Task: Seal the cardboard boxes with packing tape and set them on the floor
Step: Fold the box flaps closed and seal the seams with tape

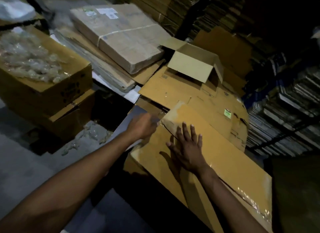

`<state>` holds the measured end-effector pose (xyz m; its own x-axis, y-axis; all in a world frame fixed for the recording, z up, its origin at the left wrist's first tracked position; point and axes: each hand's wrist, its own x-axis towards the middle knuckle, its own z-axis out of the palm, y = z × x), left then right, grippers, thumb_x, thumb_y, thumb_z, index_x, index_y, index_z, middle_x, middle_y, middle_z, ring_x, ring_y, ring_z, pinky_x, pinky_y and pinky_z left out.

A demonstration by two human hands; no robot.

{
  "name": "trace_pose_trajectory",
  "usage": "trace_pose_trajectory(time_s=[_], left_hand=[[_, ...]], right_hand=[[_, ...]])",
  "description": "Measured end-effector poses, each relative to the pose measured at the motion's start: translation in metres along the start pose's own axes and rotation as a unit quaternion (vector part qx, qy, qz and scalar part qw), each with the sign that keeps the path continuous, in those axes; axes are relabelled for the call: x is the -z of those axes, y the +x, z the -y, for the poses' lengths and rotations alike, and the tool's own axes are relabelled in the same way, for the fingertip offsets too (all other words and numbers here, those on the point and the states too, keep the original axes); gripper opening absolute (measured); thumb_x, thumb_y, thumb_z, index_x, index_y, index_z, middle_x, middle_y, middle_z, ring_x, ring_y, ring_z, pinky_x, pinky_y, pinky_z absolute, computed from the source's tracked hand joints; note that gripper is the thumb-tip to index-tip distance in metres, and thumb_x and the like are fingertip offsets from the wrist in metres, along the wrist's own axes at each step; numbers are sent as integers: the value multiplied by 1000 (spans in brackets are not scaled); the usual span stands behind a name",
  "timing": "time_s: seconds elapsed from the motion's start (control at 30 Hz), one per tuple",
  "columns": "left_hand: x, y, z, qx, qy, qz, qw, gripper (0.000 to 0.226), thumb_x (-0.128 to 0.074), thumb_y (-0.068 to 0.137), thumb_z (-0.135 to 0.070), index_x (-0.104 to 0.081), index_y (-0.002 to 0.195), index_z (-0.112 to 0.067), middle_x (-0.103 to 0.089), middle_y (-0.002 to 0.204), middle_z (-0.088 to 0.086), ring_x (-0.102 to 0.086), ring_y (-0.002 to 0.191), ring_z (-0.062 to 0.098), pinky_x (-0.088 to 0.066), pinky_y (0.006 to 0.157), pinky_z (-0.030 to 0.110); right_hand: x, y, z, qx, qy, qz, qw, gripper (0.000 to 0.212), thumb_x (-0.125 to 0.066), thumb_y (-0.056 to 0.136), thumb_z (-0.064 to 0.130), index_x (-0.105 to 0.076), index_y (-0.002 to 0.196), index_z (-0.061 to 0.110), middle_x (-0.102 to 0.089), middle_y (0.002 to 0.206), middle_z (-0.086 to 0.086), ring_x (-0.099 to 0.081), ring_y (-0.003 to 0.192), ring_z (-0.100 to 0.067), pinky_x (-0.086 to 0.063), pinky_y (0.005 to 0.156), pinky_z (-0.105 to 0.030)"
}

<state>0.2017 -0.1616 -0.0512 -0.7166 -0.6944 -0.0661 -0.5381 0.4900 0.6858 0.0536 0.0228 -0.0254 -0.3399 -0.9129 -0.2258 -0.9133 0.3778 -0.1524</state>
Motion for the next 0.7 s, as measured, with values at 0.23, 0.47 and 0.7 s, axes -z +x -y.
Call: trace_pose_trajectory(time_s=[0.23,0.47,0.7], left_hand=[[-70,-72,-88,-205,0,-76,976,54,-68,87,-41,-70,133,-12,-71,132,10,-67,121,31,-54,99,44],[-193,-146,-200,-194,89,39,976,83,-46,87,-70,-47,154,-21,-42,162,11,-32,154,28,-36,118,51],[-283,-226,-310,-119,197,166,959,120,-38,76,-97,-6,166,-23,14,172,15,22,157,33,13,123,60]], right_hand=[[6,-128,-123,-161,38,1,986,82,-30,89,82,-32,158,36,-5,171,4,7,157,-27,-6,123,-62],[20,-197,-256,-242,81,-76,964,78,-50,88,71,-47,151,25,-30,165,-8,-18,153,-34,-24,121,-54],[21,-184,-348,-213,164,-49,962,79,-51,88,69,-41,150,22,-41,155,-12,-38,142,-36,-36,114,-55]])
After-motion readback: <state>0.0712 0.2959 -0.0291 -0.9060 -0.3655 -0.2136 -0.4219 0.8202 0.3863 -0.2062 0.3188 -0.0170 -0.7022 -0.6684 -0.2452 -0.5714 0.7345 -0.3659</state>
